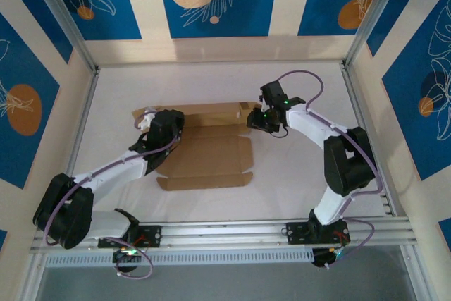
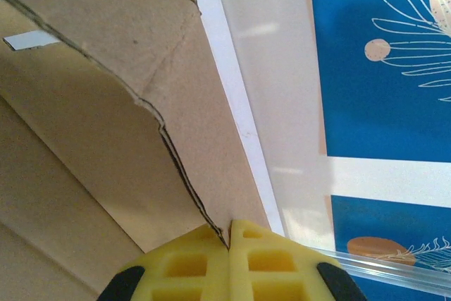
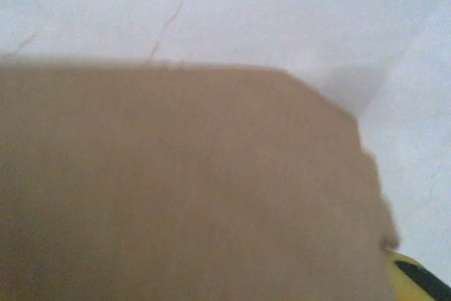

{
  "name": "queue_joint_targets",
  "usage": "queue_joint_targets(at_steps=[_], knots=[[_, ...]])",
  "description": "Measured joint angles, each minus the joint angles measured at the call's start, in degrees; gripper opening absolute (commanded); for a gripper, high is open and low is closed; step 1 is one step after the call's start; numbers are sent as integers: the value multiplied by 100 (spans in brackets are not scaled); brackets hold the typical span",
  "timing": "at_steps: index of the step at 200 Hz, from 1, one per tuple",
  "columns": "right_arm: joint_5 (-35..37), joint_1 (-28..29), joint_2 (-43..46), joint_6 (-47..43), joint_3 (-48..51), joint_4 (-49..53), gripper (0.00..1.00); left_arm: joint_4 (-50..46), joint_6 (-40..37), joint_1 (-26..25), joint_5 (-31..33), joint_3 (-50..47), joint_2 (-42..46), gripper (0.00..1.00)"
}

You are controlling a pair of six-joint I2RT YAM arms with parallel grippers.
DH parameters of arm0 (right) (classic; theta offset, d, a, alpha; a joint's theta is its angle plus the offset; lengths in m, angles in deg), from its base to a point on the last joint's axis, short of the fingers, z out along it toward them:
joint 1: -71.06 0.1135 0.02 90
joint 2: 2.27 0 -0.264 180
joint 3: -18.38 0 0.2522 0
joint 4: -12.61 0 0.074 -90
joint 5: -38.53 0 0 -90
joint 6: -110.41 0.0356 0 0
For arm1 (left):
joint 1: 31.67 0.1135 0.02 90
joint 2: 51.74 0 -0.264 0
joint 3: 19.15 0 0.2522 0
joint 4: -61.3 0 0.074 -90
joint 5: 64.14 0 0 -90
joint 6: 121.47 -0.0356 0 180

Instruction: Fold the paper box

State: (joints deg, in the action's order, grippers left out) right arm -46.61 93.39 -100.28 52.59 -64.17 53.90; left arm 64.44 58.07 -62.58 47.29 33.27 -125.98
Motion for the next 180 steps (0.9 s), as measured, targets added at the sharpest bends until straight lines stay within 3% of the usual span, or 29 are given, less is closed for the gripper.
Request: queue_joint_targets(at_steps=[30,65,101,180], knots=[[435,-9,-7,-79,76,-584,44,15,11,15,-2,2,-83,0],[332,-214,-59,422,448,-1156,41,44,15,20,-13,2,-133,0],[-83,-339,-588,916,529,-1502,52,66,15,33,-39,2,-138,0],[-1296,-328,-1025,1379,527,-2065,48,160,59,44,-42,2,-234,0]])
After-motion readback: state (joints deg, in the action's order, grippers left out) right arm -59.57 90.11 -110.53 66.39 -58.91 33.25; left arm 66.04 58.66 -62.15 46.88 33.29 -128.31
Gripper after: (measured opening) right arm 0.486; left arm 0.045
